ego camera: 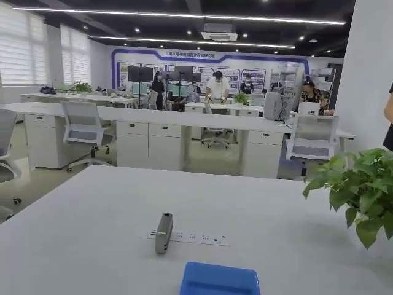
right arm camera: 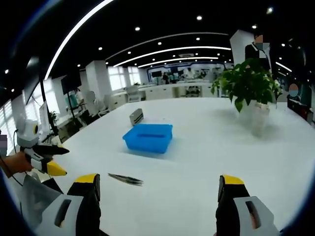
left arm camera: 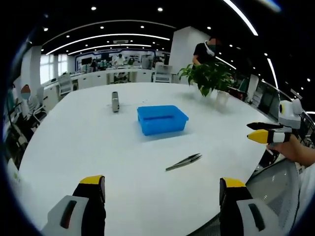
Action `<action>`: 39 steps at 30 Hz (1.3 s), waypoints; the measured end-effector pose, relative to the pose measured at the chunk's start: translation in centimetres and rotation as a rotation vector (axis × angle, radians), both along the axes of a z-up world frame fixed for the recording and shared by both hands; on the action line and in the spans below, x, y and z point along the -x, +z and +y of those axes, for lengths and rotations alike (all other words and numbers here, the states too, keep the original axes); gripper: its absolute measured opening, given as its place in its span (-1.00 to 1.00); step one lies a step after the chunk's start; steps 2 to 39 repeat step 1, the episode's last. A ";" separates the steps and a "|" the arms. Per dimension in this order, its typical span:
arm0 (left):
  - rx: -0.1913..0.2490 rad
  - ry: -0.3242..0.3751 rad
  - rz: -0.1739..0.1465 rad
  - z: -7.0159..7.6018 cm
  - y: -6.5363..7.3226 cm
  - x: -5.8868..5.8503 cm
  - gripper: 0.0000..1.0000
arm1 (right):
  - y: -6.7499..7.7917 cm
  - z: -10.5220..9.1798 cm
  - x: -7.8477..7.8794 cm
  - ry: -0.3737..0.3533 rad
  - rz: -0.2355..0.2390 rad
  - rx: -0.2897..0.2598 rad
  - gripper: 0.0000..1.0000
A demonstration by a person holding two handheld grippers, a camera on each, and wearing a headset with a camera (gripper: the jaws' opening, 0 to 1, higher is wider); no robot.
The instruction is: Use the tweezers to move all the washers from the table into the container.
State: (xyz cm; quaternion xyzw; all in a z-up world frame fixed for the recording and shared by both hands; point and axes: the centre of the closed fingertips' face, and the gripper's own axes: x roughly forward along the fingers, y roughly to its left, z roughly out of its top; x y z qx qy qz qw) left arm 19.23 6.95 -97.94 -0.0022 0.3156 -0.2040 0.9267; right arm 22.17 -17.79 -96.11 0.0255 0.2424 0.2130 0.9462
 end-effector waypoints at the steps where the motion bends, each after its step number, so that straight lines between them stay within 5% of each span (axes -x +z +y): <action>1: 0.004 0.004 0.000 0.1 0.0 0.0 0.98 | 0.0 0.0 0.0 0.001 0.002 0.001 0.98; 39: 0.004 0.004 0.000 0.1 0.0 0.0 0.98 | 0.0 0.0 0.0 0.001 0.002 0.001 0.98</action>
